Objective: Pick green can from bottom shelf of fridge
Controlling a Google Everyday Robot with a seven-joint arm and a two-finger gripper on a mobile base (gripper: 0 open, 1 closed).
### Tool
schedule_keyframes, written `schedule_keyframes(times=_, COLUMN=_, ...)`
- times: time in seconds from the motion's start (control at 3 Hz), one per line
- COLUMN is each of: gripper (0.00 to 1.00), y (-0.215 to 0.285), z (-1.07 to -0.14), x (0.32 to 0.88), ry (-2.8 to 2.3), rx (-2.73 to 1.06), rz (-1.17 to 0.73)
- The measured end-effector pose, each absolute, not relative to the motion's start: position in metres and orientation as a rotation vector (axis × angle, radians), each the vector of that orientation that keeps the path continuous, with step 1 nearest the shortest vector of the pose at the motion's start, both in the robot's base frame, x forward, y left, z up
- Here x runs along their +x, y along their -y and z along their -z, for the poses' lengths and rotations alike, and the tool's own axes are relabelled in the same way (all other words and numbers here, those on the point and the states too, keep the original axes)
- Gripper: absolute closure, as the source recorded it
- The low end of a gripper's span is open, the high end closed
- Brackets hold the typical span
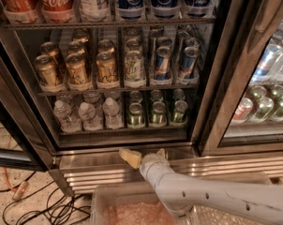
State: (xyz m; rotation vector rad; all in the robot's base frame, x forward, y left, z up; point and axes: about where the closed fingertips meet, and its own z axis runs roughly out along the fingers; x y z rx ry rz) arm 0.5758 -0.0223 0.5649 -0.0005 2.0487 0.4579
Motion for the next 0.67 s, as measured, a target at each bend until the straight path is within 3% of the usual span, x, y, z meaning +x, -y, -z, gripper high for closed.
schedule_keyframes(times=0.67, gripper=0.00, y=0.0323, z=-0.5740, x=0.5961, ry=-1.902, rx=0.060, rz=-0.274)
